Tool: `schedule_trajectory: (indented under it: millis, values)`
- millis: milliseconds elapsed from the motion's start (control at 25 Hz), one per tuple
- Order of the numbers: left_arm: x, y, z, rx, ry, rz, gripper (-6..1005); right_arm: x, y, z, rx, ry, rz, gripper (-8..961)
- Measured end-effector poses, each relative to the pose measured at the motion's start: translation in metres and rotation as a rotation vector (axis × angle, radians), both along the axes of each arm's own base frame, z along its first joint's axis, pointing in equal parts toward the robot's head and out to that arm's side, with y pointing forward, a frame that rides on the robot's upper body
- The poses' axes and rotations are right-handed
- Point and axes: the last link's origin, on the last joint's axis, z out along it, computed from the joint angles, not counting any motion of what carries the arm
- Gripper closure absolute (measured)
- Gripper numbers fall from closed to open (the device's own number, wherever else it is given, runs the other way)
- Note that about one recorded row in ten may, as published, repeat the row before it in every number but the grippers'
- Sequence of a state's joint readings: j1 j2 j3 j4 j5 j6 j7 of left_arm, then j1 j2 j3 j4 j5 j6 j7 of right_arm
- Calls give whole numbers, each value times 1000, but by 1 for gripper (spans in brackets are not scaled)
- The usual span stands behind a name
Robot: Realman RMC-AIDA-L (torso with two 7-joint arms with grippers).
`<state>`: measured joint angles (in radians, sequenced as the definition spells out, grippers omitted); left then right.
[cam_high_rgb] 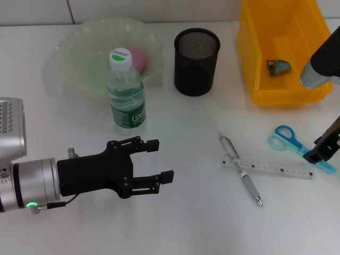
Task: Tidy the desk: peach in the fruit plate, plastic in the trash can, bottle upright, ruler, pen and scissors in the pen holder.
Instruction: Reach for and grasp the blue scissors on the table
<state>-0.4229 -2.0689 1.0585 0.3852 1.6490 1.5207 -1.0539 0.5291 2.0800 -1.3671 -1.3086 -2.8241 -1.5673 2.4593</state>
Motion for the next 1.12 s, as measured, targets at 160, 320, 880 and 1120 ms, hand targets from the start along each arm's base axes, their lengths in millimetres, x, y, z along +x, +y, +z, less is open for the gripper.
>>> schedule_trajectory:
  millis: [160,320,880,1120]
  values:
    - [1,0,-1,-3,-1,0,186,2,1,-3,-3,-1,14,532]
    - [1,1,-1,-3,-1,-1,186,2,2,-4,-3,1,23,530]
    - [2,2,-1,-4,0,-2,186,3,2,-8,-17,14,33,562]
    - [2,2,-1,-4,0,-2,186,3,2,-8,-15,14,34,604]
